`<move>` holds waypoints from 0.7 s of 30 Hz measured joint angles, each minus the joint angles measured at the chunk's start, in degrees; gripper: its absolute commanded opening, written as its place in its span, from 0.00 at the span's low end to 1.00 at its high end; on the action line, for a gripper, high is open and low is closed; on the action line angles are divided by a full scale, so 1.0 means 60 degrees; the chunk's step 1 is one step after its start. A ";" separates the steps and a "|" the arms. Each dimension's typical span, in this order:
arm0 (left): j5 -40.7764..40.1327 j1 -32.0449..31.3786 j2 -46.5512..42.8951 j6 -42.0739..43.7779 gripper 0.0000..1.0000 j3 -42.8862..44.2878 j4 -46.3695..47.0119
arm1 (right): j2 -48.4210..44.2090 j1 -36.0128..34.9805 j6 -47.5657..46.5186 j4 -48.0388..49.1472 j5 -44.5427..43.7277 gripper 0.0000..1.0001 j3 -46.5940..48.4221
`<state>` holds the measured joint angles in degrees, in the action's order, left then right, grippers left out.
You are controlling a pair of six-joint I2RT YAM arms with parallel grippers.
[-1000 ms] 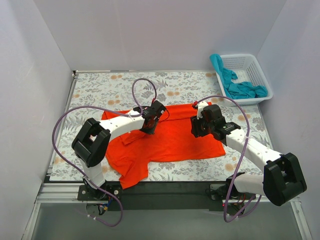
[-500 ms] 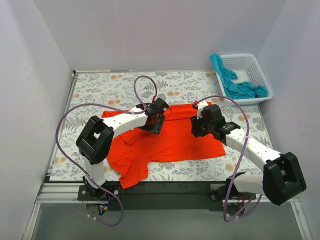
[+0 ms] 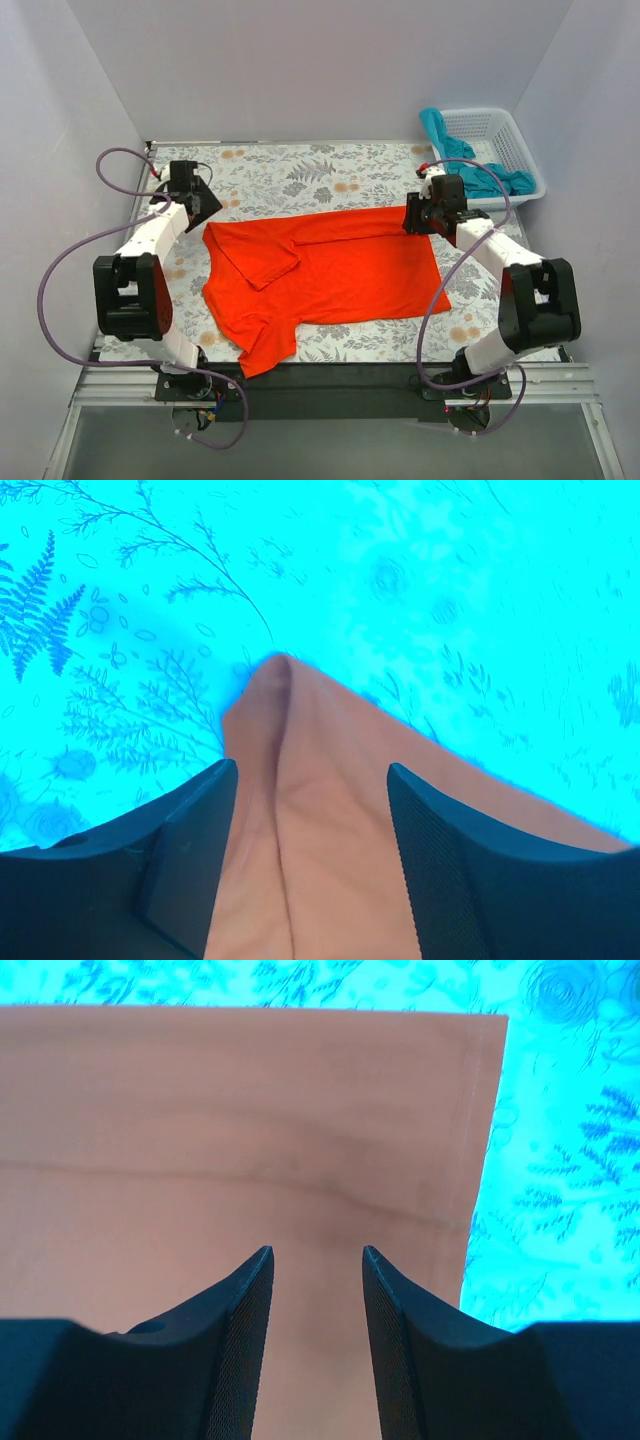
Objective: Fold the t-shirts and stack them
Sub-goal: Fold the tshirt
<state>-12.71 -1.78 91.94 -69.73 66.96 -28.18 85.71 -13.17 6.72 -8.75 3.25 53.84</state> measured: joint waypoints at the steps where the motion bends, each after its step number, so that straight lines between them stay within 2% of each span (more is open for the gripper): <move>1: 0.0168 0.0328 0.0182 -0.0146 0.55 -0.0007 0.0164 | 0.0266 0.0098 0.0047 0.0062 0.0018 0.47 0.0189; 4: 0.0681 0.0780 0.0987 -0.0444 0.50 0.0036 0.0637 | 0.1013 0.0313 0.0171 0.0280 0.0080 0.46 0.0663; 10: 0.1315 0.0801 0.2339 -0.0692 0.38 0.0066 0.0976 | 0.1894 0.0579 0.0353 0.0495 0.0244 0.46 0.1060; 15: 0.1348 0.0776 0.2459 -0.0710 0.31 0.0066 0.1151 | 0.2204 0.0663 0.0390 0.0608 0.0284 0.46 0.1213; 21: 0.1173 0.0776 0.2448 -0.0739 0.29 -0.0091 0.1392 | 0.2827 0.0761 0.0390 0.0933 0.0313 0.45 0.1592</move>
<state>-5.67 2.87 106.63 -74.17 66.41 -19.84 102.67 -8.60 9.06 -3.16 5.13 63.40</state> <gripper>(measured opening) 0.293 0.458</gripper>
